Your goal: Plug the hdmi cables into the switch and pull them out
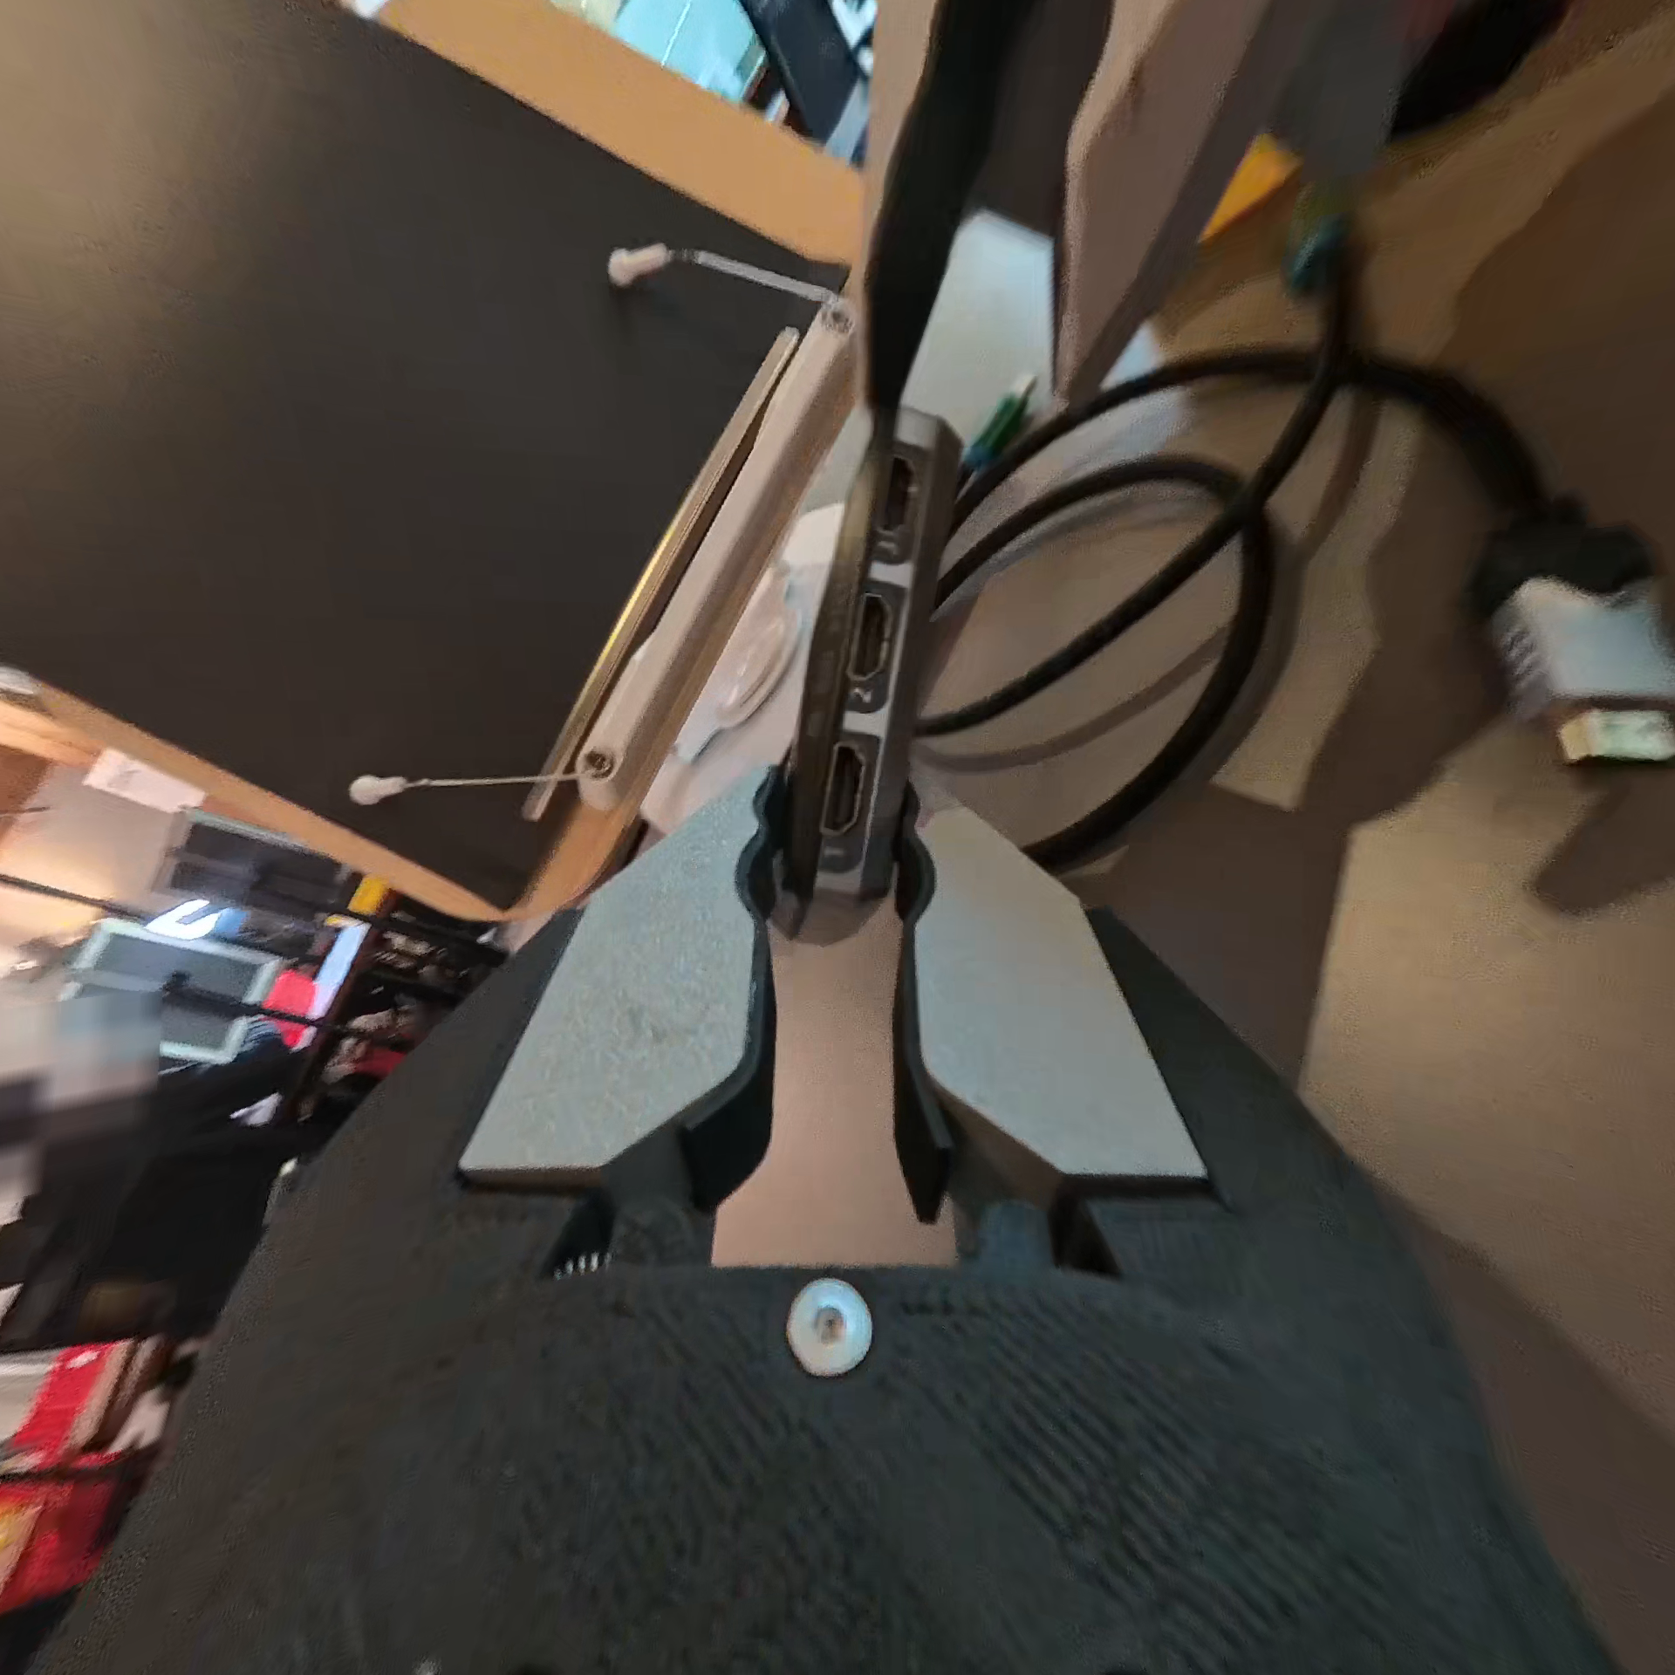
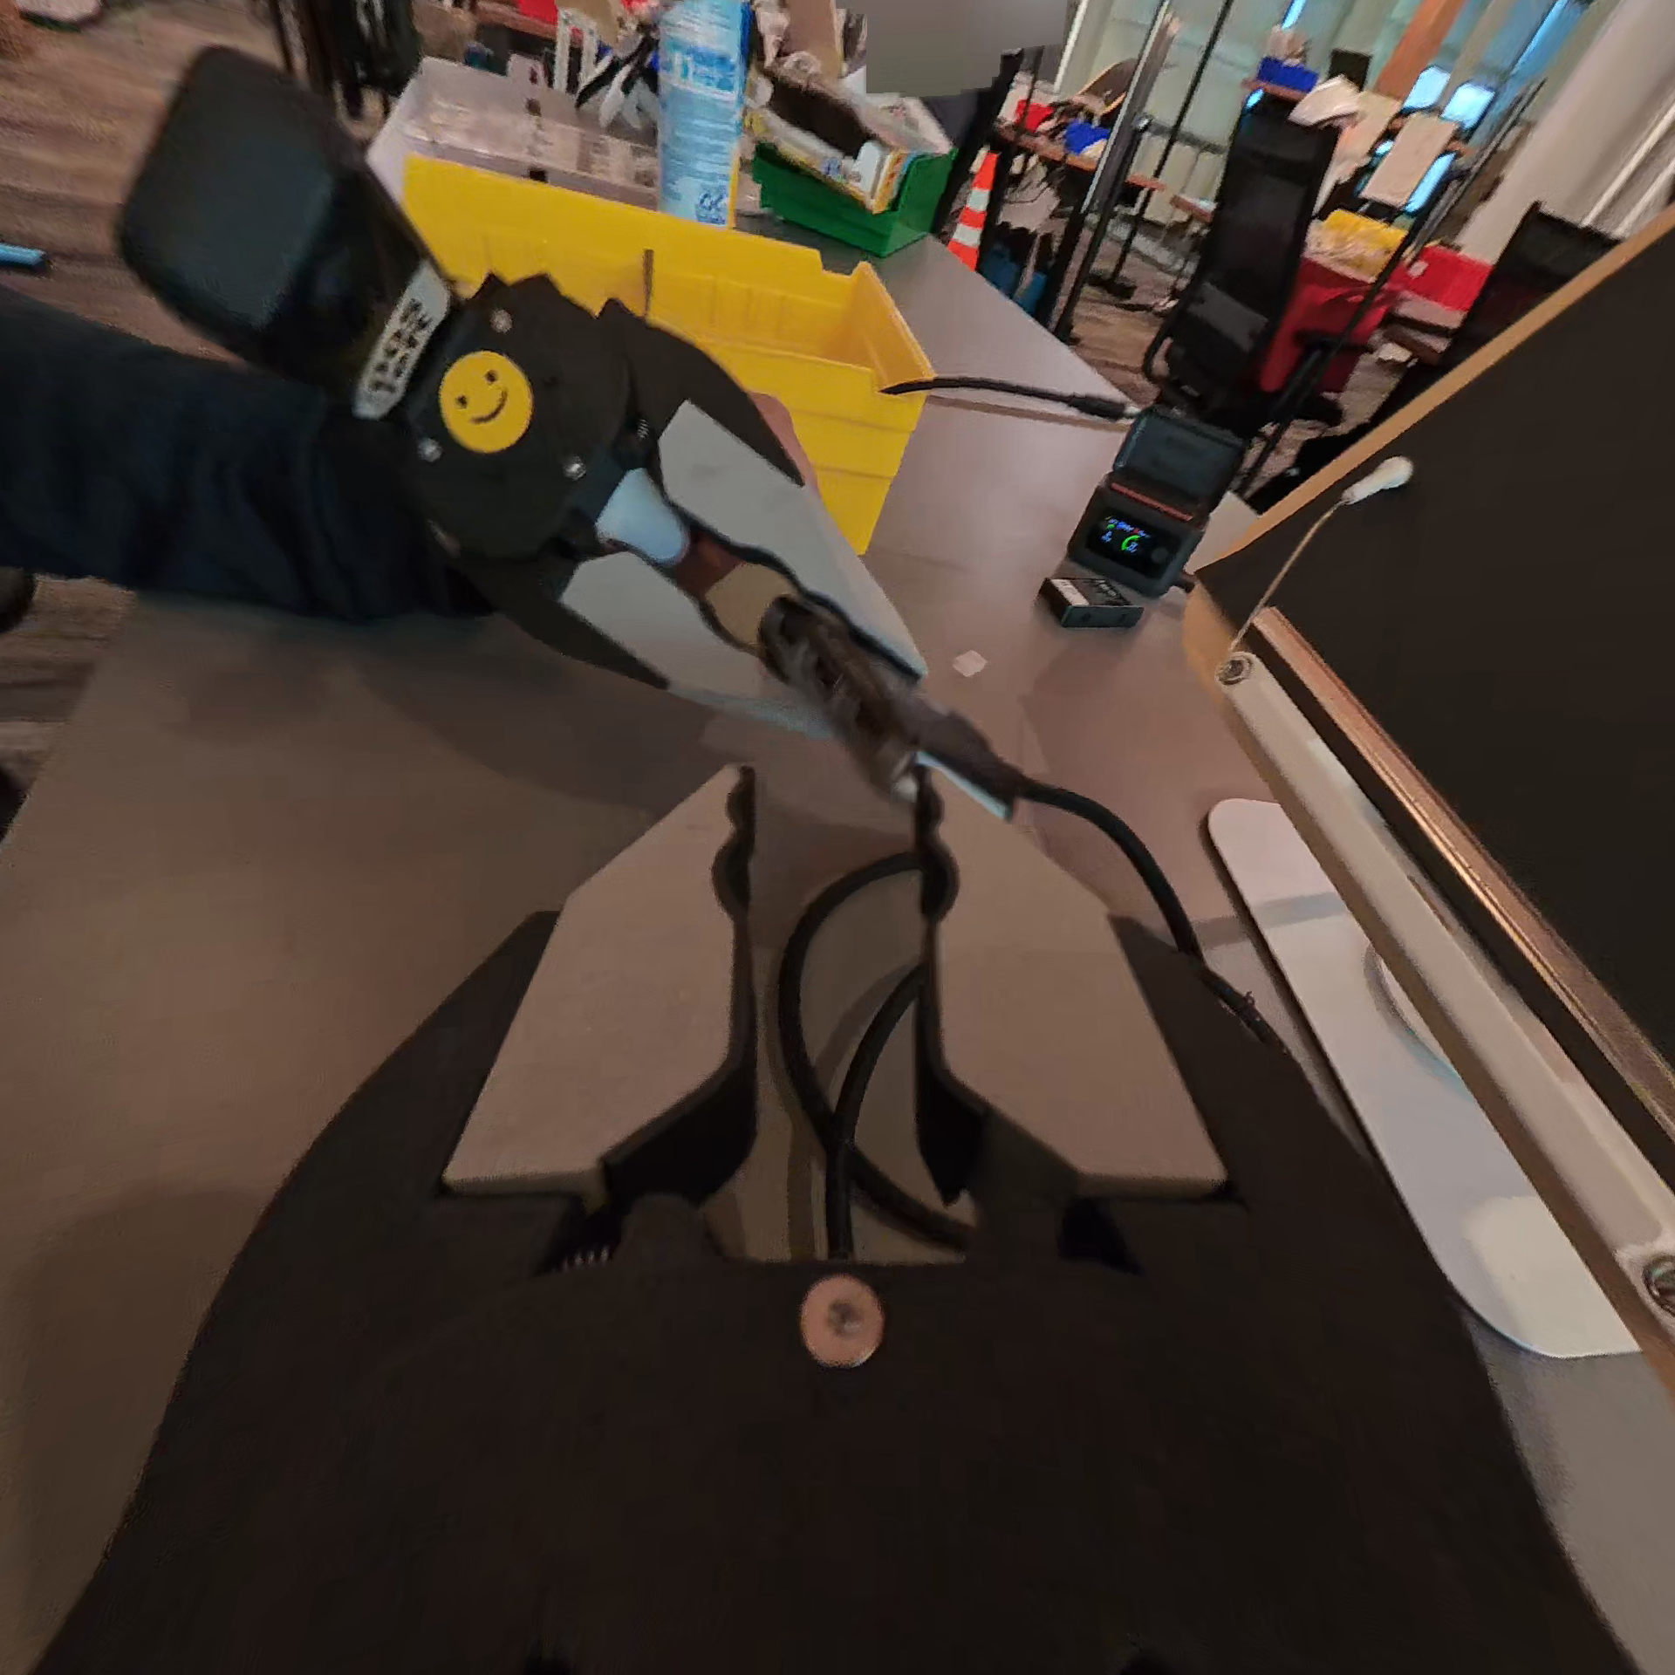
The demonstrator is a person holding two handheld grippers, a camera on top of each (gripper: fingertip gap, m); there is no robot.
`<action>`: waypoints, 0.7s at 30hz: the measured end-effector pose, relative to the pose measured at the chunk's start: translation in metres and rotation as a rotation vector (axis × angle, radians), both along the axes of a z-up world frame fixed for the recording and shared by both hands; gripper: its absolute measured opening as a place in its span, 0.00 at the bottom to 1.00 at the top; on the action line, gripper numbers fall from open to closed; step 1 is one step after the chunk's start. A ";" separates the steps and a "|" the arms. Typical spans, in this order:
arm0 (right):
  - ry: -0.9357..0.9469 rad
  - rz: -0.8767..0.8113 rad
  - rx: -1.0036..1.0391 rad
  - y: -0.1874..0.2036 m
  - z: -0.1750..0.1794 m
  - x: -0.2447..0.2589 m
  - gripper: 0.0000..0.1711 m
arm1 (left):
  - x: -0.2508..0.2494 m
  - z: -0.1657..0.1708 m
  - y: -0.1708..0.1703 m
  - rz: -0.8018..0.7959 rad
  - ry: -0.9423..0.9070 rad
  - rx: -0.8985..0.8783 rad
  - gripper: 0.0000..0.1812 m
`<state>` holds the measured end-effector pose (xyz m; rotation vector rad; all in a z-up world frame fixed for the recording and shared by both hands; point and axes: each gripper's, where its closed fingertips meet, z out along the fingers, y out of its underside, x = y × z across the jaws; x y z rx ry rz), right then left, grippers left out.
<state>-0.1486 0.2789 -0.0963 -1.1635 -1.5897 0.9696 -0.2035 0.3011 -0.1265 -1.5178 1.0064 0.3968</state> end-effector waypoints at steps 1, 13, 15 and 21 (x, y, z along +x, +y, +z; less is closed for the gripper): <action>-0.021 0.025 0.009 -0.003 -0.002 0.005 0.12 | -0.007 0.000 0.003 0.033 0.021 0.017 0.11; -0.525 0.269 0.217 -0.048 -0.090 0.040 0.20 | -0.054 0.004 0.015 0.194 0.048 0.038 0.10; -0.523 0.231 0.237 -0.039 -0.093 0.037 0.19 | -0.053 0.003 0.015 0.189 0.063 0.041 0.10; -0.477 0.154 0.285 -0.022 -0.094 0.024 0.19 | -0.047 -0.004 0.015 0.168 0.101 0.025 0.10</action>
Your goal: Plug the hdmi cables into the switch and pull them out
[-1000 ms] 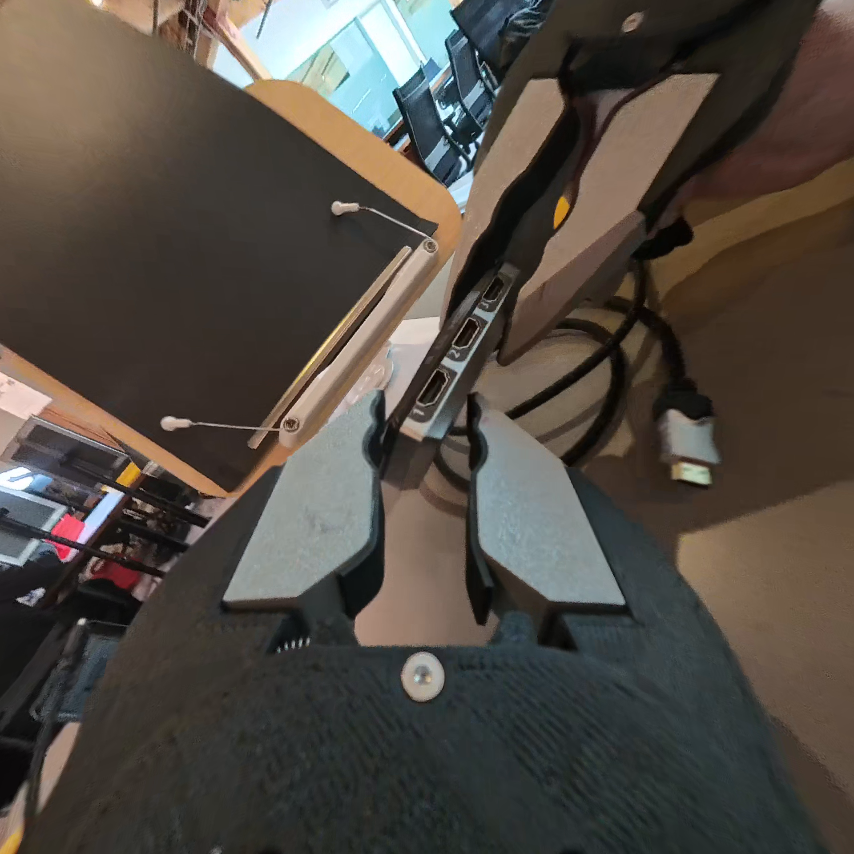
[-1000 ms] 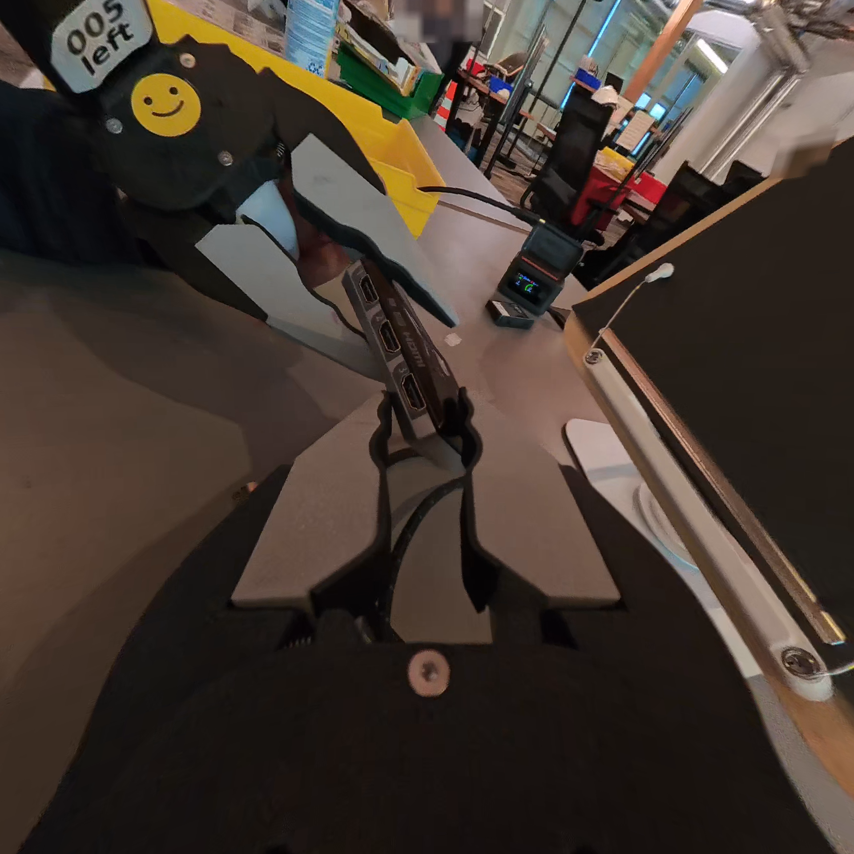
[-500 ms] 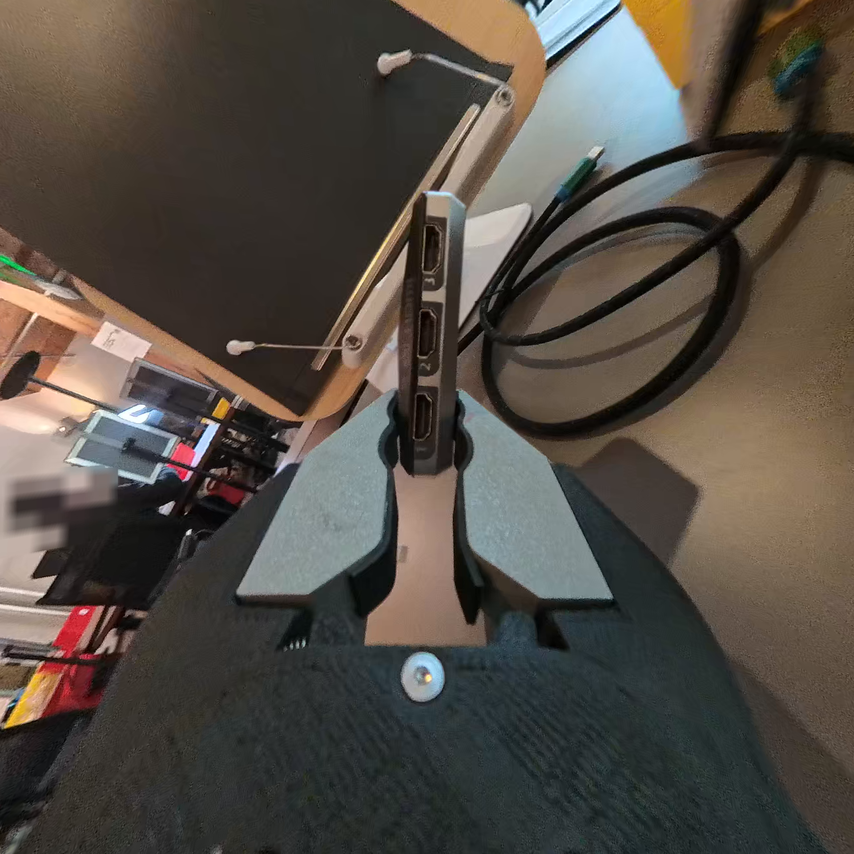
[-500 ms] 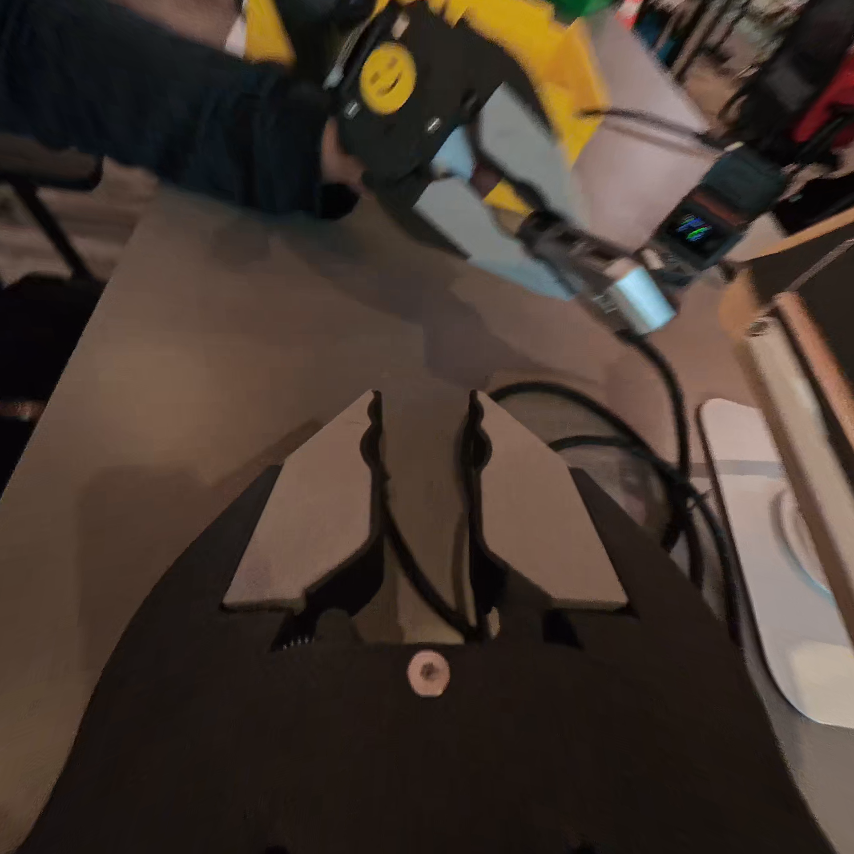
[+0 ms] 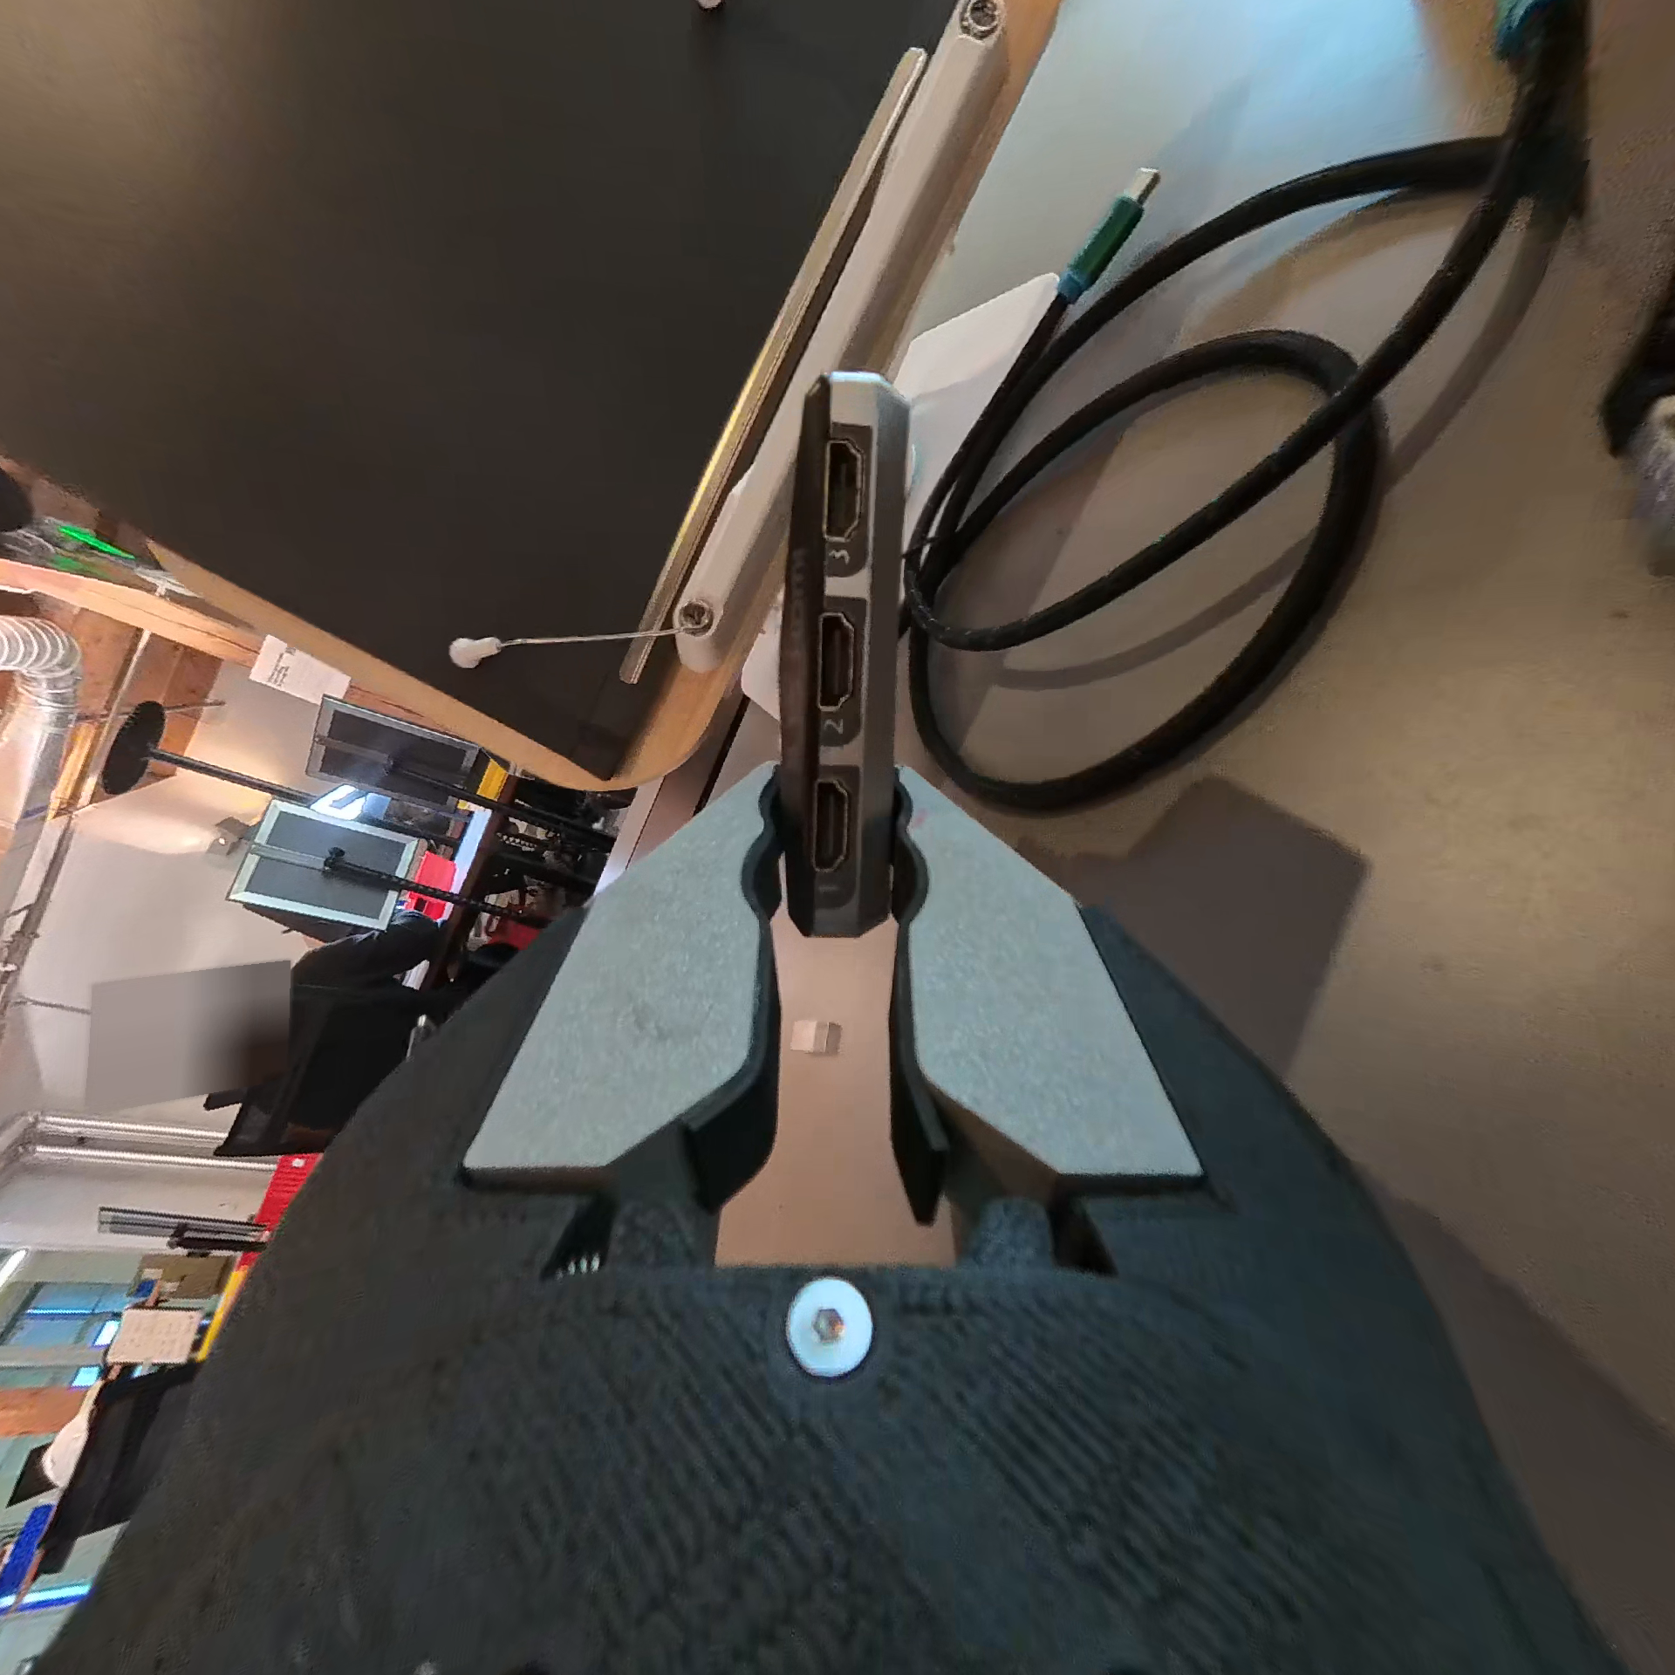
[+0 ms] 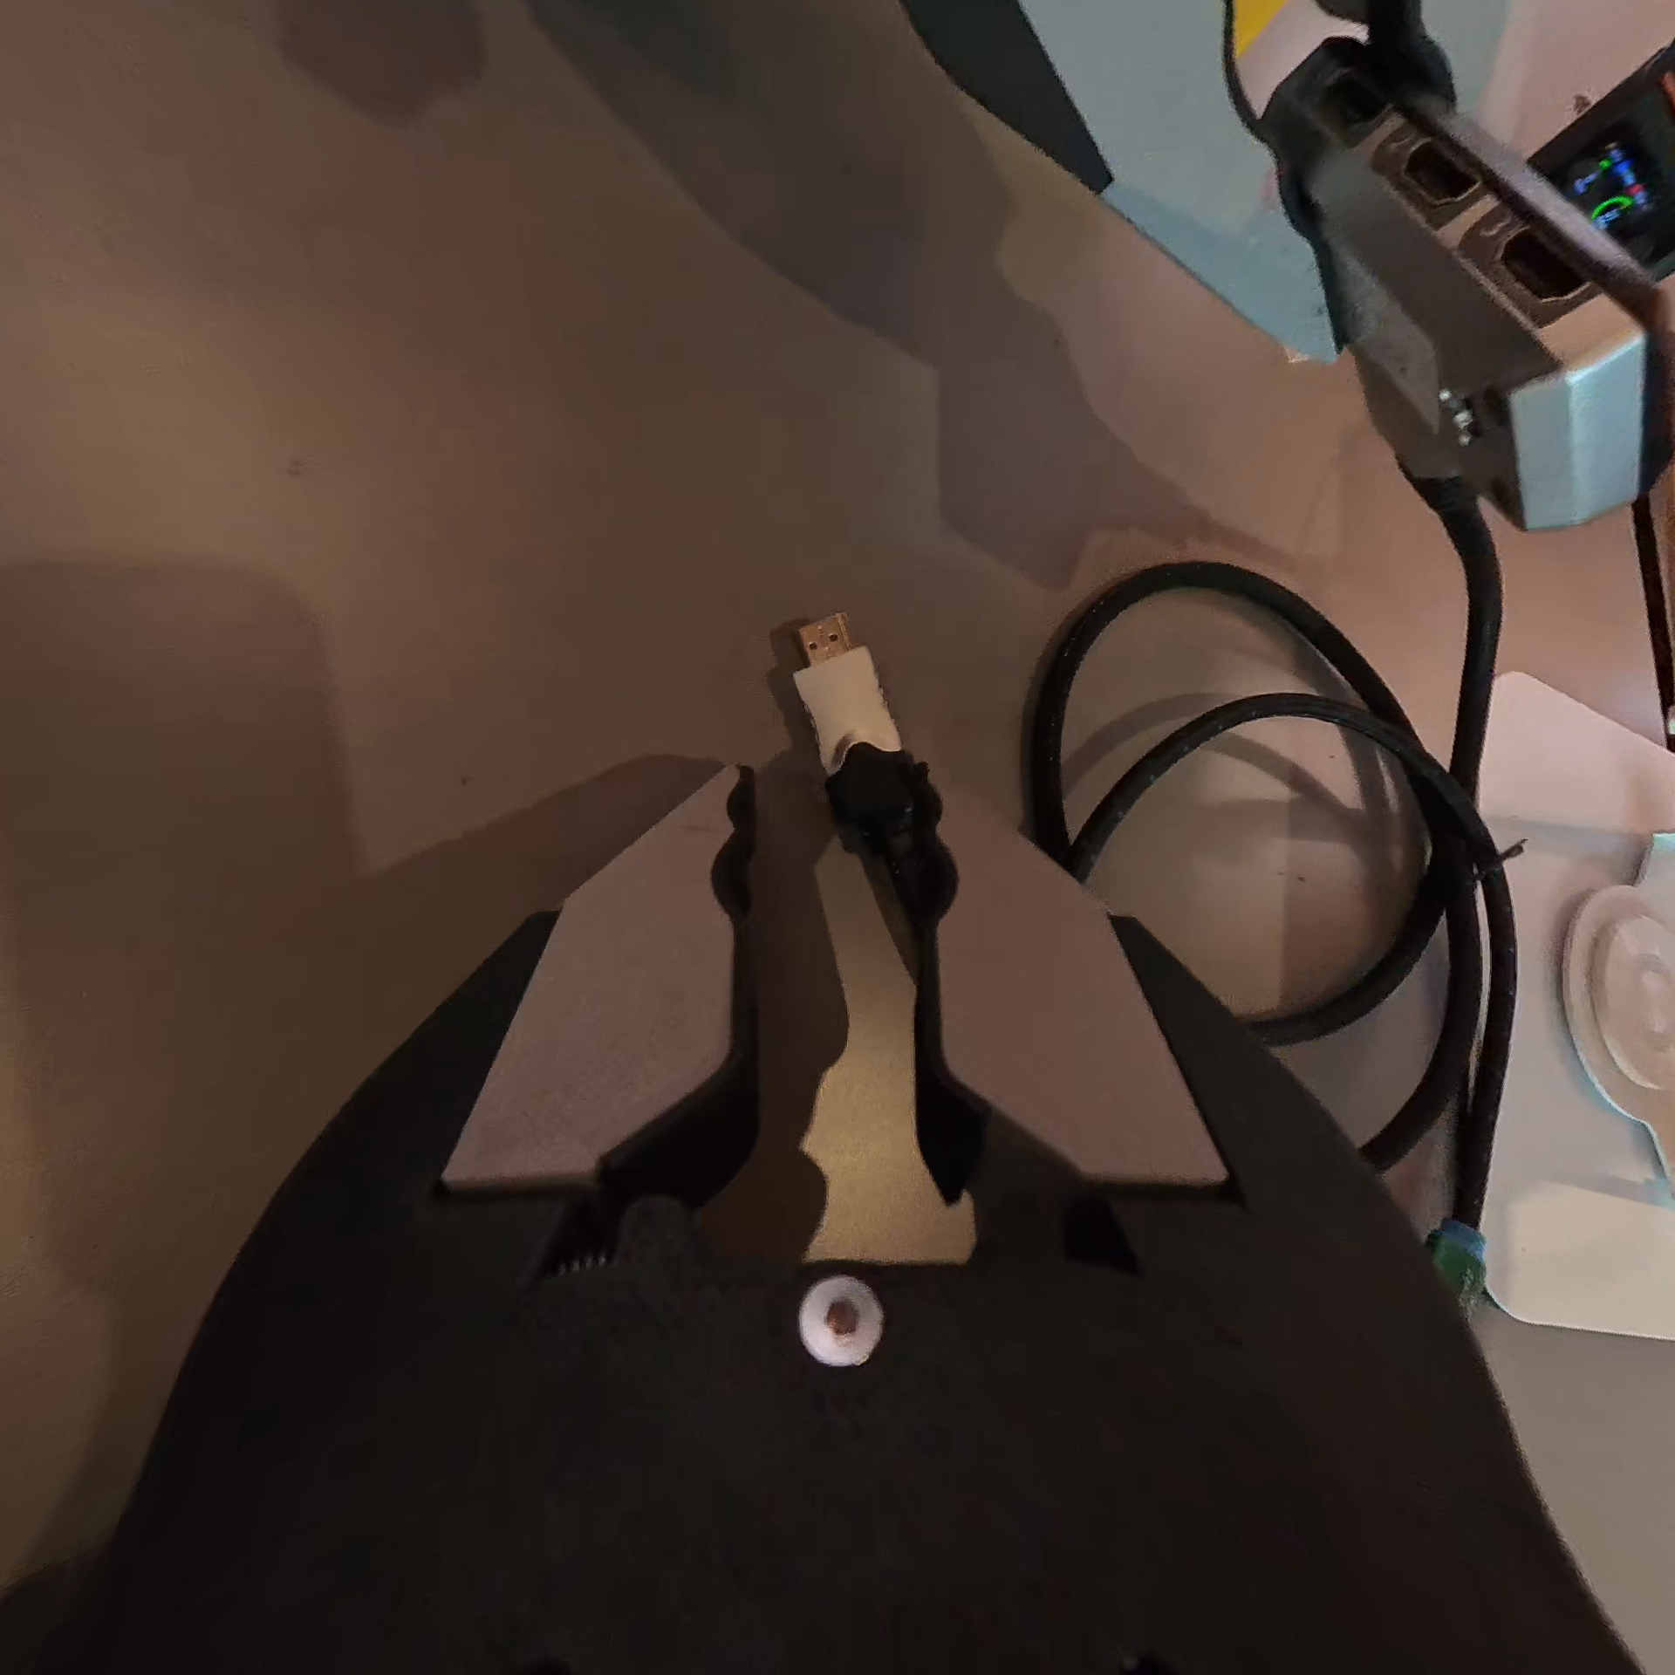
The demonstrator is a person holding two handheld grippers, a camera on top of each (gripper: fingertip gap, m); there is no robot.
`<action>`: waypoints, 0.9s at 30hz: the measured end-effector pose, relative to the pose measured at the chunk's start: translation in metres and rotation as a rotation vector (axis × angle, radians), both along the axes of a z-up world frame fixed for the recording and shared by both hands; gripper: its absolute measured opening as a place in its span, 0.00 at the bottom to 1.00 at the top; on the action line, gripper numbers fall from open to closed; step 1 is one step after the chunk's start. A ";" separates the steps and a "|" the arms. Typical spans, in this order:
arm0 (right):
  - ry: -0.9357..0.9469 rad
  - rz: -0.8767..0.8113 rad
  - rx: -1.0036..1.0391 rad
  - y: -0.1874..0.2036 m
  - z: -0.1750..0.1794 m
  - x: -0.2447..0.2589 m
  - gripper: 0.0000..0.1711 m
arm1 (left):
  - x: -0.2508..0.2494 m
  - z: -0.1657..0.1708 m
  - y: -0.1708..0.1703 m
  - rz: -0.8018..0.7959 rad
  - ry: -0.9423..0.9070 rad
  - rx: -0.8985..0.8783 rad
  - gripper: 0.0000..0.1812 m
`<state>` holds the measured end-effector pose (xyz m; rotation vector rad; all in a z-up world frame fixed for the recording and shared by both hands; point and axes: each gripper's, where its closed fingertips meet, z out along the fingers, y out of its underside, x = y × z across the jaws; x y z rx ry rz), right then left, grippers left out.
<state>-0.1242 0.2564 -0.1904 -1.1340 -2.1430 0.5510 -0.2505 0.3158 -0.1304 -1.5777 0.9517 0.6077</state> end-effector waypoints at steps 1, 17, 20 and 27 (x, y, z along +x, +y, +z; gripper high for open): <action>0.007 -0.003 -0.006 0.000 0.000 -0.001 0.19 | 0.001 -0.001 0.000 -0.003 0.005 -0.001 0.10; 0.148 -0.233 -0.218 0.028 0.019 -0.029 0.12 | -0.007 -0.002 0.008 0.050 0.196 0.093 0.10; 0.221 -0.332 -0.442 0.030 0.036 -0.041 0.12 | -0.007 0.000 0.017 0.102 0.352 0.162 0.10; 0.244 -0.464 -0.648 0.044 0.037 -0.046 0.12 | 0.002 -0.007 0.026 0.164 0.477 0.158 0.10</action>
